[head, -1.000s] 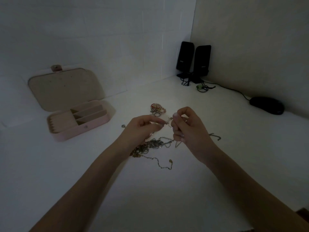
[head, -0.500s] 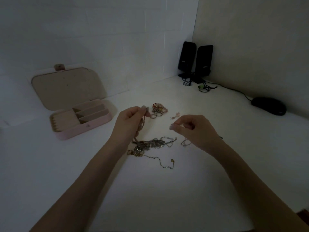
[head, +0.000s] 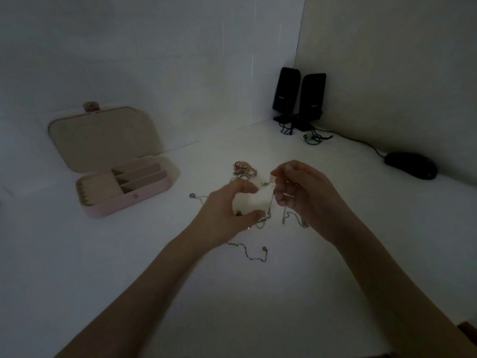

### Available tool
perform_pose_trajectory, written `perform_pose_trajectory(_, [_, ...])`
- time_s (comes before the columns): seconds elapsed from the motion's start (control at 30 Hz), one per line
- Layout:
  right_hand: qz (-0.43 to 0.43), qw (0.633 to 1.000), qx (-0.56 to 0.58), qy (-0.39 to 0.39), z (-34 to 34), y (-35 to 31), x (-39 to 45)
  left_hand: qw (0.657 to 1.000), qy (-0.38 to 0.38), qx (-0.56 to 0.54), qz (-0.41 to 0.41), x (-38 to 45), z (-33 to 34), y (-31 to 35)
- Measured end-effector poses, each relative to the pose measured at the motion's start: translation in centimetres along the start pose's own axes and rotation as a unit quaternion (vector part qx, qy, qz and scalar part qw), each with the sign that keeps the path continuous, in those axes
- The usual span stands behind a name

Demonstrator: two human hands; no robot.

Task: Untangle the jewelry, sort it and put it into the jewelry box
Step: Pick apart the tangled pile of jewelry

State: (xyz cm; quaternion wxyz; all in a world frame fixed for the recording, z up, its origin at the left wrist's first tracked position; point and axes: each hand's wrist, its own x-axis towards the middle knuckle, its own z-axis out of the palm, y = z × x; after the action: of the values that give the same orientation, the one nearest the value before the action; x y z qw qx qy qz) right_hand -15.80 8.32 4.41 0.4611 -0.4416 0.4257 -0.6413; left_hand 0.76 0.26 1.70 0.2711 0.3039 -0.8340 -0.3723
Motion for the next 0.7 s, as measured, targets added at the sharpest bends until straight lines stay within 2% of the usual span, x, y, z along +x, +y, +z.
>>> perform_pose_trajectory(0.07, [0.005,0.999,0.019,-0.036,0.3,0.2,0.0,0.991,-0.05,-0.126,0.006,0.0,1.0,0.6])
perform_pose_trajectory(0.13, [0.004,0.999,-0.009,-0.054,0.4,0.2,-0.2,0.976,-0.064,-0.206,0.001,0.0,1.5,1.1])
perform_pose_trajectory(0.27, [-0.014,0.978,-0.209,0.01,-0.9,-1.0,-0.5,0.966,-0.051,-0.251,-0.044,0.0,1.3,1.2])
perform_pose_trajectory(0.33, [-0.014,0.943,-0.318,0.096,-2.9,-1.4,-0.4,0.965,-0.045,-0.248,-0.067,0.1,1.0,1.1])
perform_pose_trajectory(0.4, [0.016,0.884,-0.435,0.174,-5.5,-1.5,-0.5,0.968,-0.024,-0.242,-0.065,0.1,0.8,1.3])
perform_pose_trajectory(0.43, [0.044,0.856,-0.481,0.183,-6.8,-1.5,-0.6,0.968,-0.011,-0.241,-0.062,0.1,0.7,1.4])
perform_pose_trajectory(0.47, [0.076,0.839,-0.512,0.167,-7.7,-1.4,-0.7,0.969,0.006,-0.242,-0.058,0.2,0.6,1.4])
perform_pose_trajectory(0.53, [0.122,0.834,-0.531,0.092,-8.4,-1.1,-0.8,0.969,0.053,-0.236,-0.042,0.3,0.4,1.3])
perform_pose_trajectory(0.63, [0.126,0.829,-0.545,-0.028,-7.1,-0.4,-0.5,0.971,0.124,-0.205,-0.014,0.3,0.2,1.2])
perform_pose_trajectory(0.7, [0.119,0.83,-0.541,-0.065,-6.4,0.3,-0.2,0.962,0.143,-0.23,-0.013,0.3,0.0,1.3])
